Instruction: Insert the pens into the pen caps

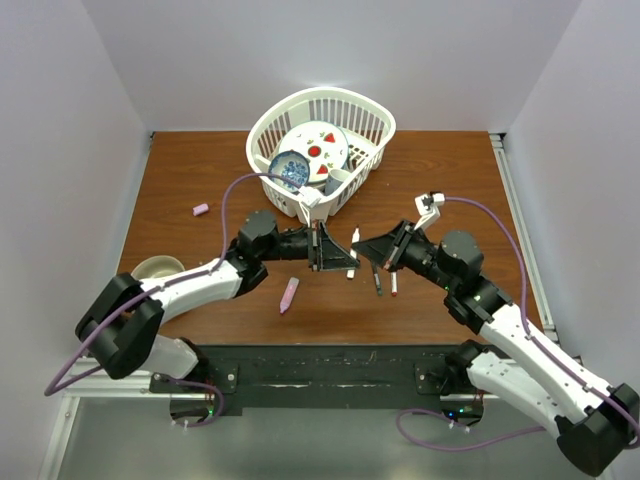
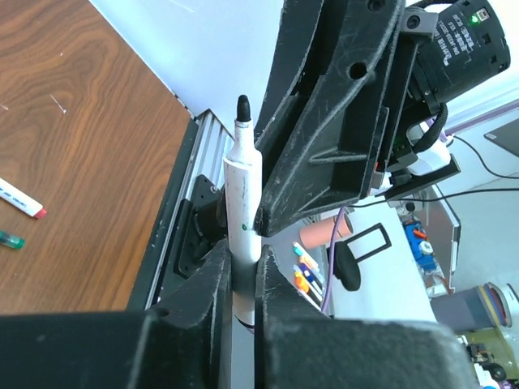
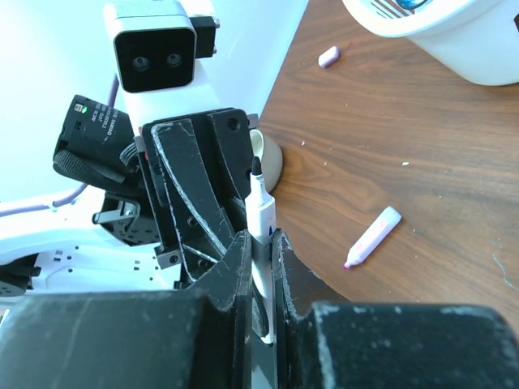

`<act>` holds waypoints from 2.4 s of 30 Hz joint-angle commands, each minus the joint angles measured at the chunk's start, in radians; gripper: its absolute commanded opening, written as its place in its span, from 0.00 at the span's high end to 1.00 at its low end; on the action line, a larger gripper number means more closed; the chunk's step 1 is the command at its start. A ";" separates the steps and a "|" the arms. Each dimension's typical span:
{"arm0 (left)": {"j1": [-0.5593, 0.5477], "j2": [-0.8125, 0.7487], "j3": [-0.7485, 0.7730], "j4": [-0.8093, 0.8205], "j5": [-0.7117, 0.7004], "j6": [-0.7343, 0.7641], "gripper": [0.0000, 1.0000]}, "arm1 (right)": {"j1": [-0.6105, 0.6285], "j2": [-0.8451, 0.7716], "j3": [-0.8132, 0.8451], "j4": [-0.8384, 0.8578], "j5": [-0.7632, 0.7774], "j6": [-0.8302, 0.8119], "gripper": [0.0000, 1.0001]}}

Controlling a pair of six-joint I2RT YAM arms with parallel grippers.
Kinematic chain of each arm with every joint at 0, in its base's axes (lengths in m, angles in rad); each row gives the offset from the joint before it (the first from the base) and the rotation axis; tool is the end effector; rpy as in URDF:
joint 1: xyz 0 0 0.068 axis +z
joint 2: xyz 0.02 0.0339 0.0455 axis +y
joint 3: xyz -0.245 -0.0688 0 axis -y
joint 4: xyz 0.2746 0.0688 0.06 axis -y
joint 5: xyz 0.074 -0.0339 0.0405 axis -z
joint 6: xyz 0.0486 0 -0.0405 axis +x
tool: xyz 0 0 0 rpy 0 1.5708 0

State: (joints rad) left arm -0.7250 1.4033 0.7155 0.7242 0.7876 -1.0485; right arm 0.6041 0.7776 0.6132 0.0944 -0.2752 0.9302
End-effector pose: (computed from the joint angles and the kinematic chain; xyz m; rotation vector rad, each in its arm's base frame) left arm 0.2299 -0.2497 0.2310 0.4700 1.8790 -1.8968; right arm 0.1955 0.1509 0.2912 0.0635 1.8328 1.3583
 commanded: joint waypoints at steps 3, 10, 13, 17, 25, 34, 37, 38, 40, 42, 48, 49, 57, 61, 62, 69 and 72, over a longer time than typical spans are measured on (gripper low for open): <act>-0.005 -0.043 -0.002 -0.043 0.009 0.091 1.00 | 0.008 0.015 0.097 -0.147 0.092 -0.079 0.64; 0.067 -0.148 -0.011 -0.293 -0.030 0.264 1.00 | 0.002 0.092 0.319 -0.430 0.414 -0.244 0.40; 0.128 -0.182 -0.010 -0.400 -0.005 0.343 1.00 | -0.033 0.194 0.425 -0.519 0.516 -0.300 0.37; 0.179 -0.243 0.036 -0.589 -0.059 0.520 1.00 | -0.211 0.363 0.516 -0.578 0.504 -0.317 0.40; 0.179 -0.381 0.154 -0.977 -0.367 0.749 1.00 | -0.478 0.777 0.703 -0.567 0.605 -0.324 0.49; 0.179 -0.466 0.108 -0.983 -0.447 0.777 1.00 | -0.581 1.313 1.223 -0.913 0.691 -0.068 0.59; 0.179 -0.469 0.104 -0.980 -0.446 0.777 1.00 | -0.593 1.409 1.361 -0.984 0.694 -0.025 0.59; 0.179 -0.469 0.107 -0.982 -0.445 0.780 1.00 | -0.593 1.428 1.384 -0.995 0.697 -0.007 0.59; 0.179 -0.464 0.110 -0.990 -0.456 0.783 1.00 | -0.598 1.462 1.428 -1.019 0.699 0.010 0.59; 0.180 -0.464 0.111 -0.991 -0.461 0.786 1.00 | -0.599 1.473 1.439 -1.022 0.688 0.036 0.58; 0.182 -0.455 0.110 -0.987 -0.447 0.785 1.00 | -0.598 1.520 1.455 -1.012 0.662 0.070 0.58; 0.182 -0.455 0.113 -0.988 -0.442 0.785 1.00 | -0.599 1.526 1.456 -1.012 0.659 0.071 0.58; 0.193 -0.448 0.111 -0.976 -0.403 0.782 1.00 | -0.599 1.546 1.459 -0.993 0.679 0.091 0.57; 0.194 -0.454 0.108 -0.977 -0.396 0.783 1.00 | -0.599 1.551 1.465 -0.972 0.669 0.094 0.57; 0.194 -0.455 0.108 -0.974 -0.396 0.782 1.00 | -0.599 1.552 1.468 -0.972 0.671 0.096 0.57; 0.194 -0.460 0.107 -0.973 -0.396 0.782 1.00 | -0.601 1.572 1.485 -0.993 0.673 0.117 0.56; 0.194 -0.463 0.107 -0.971 -0.396 0.782 1.00 | -0.603 1.588 1.491 -0.993 0.674 0.121 0.56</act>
State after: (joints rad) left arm -0.5369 0.9535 0.8219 -0.2752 0.3714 -0.2913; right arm 0.0055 2.3398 2.0529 -0.8944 0.3748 1.0145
